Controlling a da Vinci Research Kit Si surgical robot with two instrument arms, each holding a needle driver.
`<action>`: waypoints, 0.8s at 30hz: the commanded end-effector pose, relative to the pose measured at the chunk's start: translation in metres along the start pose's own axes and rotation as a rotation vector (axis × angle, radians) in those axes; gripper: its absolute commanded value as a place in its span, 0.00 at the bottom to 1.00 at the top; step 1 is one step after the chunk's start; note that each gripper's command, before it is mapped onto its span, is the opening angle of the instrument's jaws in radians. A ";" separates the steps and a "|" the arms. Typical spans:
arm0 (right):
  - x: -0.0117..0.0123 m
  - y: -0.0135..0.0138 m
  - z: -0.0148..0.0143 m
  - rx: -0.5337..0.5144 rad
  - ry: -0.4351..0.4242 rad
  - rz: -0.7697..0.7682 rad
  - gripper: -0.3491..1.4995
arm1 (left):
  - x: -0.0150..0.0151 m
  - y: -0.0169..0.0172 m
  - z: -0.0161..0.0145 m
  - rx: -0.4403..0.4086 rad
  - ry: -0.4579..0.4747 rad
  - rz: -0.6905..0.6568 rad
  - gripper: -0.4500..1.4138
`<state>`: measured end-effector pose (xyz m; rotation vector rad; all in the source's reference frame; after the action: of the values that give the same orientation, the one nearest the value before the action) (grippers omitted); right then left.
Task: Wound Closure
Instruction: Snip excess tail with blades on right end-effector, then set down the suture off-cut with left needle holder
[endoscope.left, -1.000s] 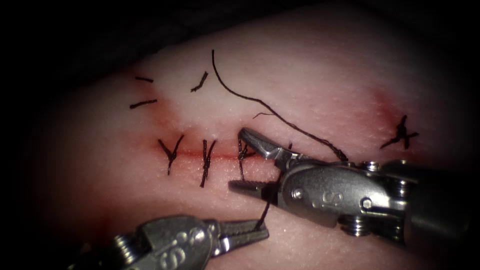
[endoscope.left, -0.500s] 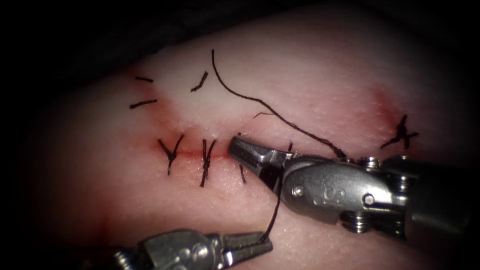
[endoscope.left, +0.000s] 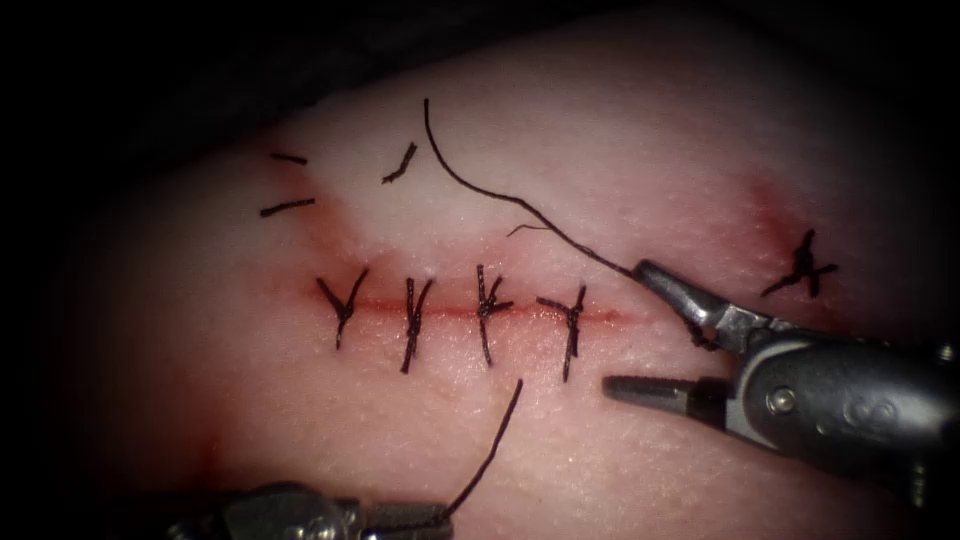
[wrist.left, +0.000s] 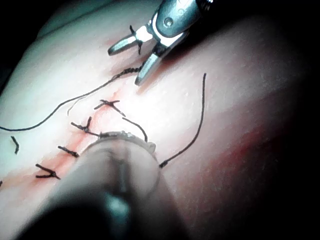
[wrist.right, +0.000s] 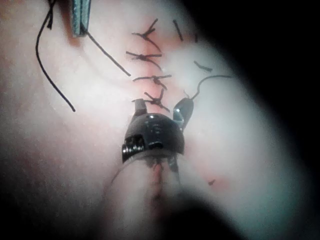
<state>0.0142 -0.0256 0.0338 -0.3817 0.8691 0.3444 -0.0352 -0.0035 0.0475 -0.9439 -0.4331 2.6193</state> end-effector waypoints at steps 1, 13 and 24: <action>0.0001 0.0038 -0.0012 -0.052 0.004 0.004 0.85 | 0.0007 -0.0007 0.0016 -0.010 -0.036 0.049 0.00; 0.0010 0.0032 -0.0032 -0.121 -0.007 0.006 0.91 | -0.0026 -0.0016 0.0049 -0.131 -0.330 0.103 0.72; 0.0008 0.0021 -0.0021 -0.111 -0.024 -0.004 0.91 | -0.0028 -0.0049 -0.0035 -0.092 -0.162 0.046 0.84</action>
<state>0.0112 -0.0256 0.0315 -0.4779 0.8242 0.3925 -0.0288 0.0001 0.0474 -0.8129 -0.5665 2.7175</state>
